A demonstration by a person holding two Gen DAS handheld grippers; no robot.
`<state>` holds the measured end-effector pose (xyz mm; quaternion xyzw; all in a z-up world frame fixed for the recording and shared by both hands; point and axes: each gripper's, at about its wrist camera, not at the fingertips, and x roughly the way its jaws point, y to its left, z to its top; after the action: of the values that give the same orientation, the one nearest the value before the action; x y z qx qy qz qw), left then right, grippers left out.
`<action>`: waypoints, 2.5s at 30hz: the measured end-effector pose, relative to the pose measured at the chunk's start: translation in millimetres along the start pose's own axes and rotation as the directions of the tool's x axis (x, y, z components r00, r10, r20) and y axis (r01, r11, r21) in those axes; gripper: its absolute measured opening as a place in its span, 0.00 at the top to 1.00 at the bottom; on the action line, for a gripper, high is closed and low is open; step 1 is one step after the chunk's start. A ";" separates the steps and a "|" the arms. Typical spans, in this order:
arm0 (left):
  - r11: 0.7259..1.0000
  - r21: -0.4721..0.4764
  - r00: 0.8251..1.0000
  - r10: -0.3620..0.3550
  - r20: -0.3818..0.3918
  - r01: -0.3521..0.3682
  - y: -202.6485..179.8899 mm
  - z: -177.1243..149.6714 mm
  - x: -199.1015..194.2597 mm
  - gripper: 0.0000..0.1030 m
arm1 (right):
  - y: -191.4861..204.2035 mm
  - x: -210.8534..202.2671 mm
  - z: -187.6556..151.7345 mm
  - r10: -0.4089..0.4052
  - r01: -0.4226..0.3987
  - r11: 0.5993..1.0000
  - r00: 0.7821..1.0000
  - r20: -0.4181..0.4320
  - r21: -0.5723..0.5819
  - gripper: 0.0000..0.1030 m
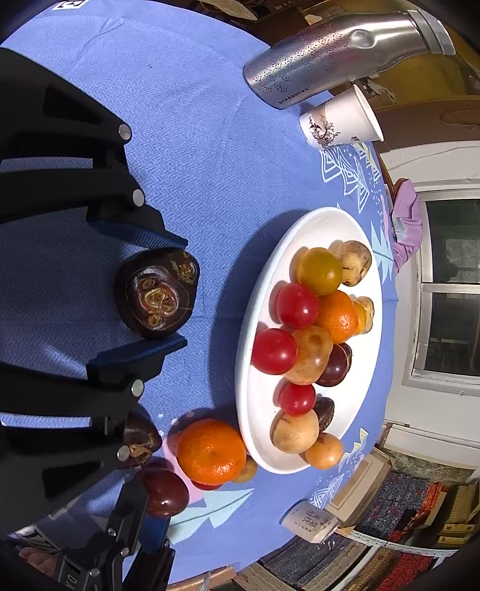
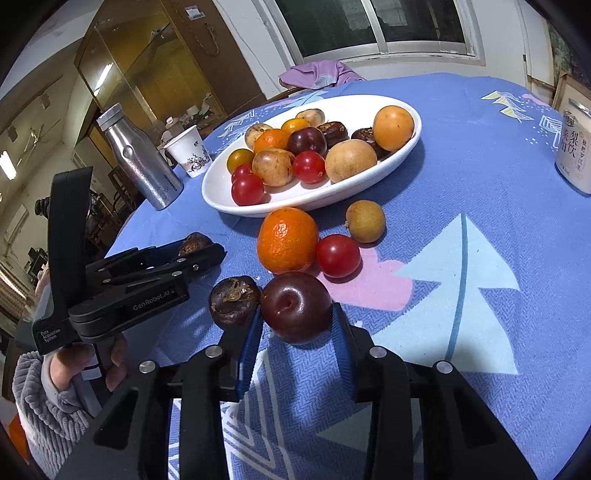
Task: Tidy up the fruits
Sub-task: 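Grasp a mangosteen with the left gripper while the right gripper grasps a dark red plum, then carry the mangosteen and plum over the plate and open both grippers, then move both open grippers back to the remaining fruits on the cloth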
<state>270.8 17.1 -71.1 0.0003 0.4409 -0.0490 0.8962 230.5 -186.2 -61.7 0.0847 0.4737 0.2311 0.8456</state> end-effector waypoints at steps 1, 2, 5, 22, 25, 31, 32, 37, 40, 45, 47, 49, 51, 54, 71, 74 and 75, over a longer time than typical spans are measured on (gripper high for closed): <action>1.000 -0.015 1.000 -0.017 0.008 0.017 2.6 0.0 -4.1 0.55 | -0.9 -3.5 0.7 0.007 -0.008 1.000 1.000 0.009 0.006 0.63; 0.999 -0.026 0.999 -0.026 0.024 0.027 4.6 0.6 -9.5 0.55 | -2.2 -7.7 1.9 0.014 -0.014 1.000 1.000 0.022 0.012 0.63; 0.997 -0.059 0.993 -0.052 0.106 0.058 12.3 4.1 -38.0 0.55 | -8.7 -27.1 7.1 0.039 -0.043 0.998 0.995 0.087 0.041 0.63; 0.977 -0.155 0.968 -0.108 0.226 0.145 3.6 102.6 -55.2 0.55 | -10.9 -77.7 95.5 0.023 -0.053 0.994 0.953 0.301 0.092 0.64; 0.986 -0.111 0.982 -0.102 0.161 0.121 -4.0 97.9 -29.9 0.55 | -8.6 -52.8 119.2 0.018 -0.047 0.994 0.958 0.286 0.095 0.64; 0.981 -0.152 0.990 -0.103 0.096 0.117 5.7 90.3 -1.4 0.55 | -13.4 15.7 139.7 -0.010 -0.011 0.993 0.984 0.179 0.118 0.64; 0.982 -0.150 0.991 -0.102 0.089 0.114 5.8 89.5 1.2 0.55 | -13.7 23.9 139.6 -0.019 0.000 0.994 0.986 0.164 0.113 0.64; 0.986 -0.137 0.993 -0.078 0.087 0.089 4.0 88.7 4.6 0.46 | -21.1 41.9 135.3 -0.050 0.032 0.989 0.991 0.124 0.141 0.57; 0.985 -0.152 0.991 -0.063 0.118 0.081 7.4 87.5 -6.3 0.34 | -23.2 21.4 135.6 -0.010 -0.020 0.985 0.985 0.173 0.173 0.46; 0.983 -0.160 0.986 -0.067 0.156 0.092 12.3 84.5 -25.8 0.34 | -11.3 -37.2 131.2 0.011 -0.049 0.990 0.960 0.279 0.130 0.40; 0.981 -0.163 0.984 -0.075 0.164 0.102 13.4 78.5 -32.6 0.32 | -4.6 -63.3 118.8 0.012 -0.048 0.993 0.945 0.327 0.104 0.30; 0.982 -0.164 0.983 -0.067 0.171 0.095 12.7 67.2 -39.4 0.21 | -1.5 -78.4 104.8 -0.020 -0.012 0.996 0.934 0.357 0.087 0.25; 0.988 -0.136 0.983 -0.050 0.175 0.074 6.6 51.7 -47.6 0.21 | -1.7 -86.0 86.6 -0.044 0.020 0.997 0.927 0.372 0.070 0.24; 0.997 -0.066 0.982 -0.031 0.186 0.044 -6.5 26.6 -58.9 0.21 | -16.7 -87.2 56.0 -0.088 0.059 0.994 0.929 0.358 0.092 0.23; 0.981 0.189 0.994 0.023 0.108 -0.043 -72.5 -29.8 -36.6 0.11 | -45.8 -82.8 29.2 -0.042 -0.022 0.977 0.955 0.293 0.211 0.20; 0.975 0.220 0.995 0.007 0.096 -0.028 -78.5 -30.5 -34.0 0.11 | -45.8 -81.8 29.2 -0.050 -0.015 0.976 0.956 0.291 0.218 0.19; 0.973 0.231 0.996 0.005 0.090 -0.026 -81.5 -30.1 -32.4 0.11 | -47.2 -81.6 29.1 -0.055 -0.012 0.974 0.955 0.290 0.225 0.19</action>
<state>220.2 -59.9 -60.4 0.1063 0.3917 -0.0934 0.9091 233.4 -264.0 -1.0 0.2079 0.3666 0.1517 0.8941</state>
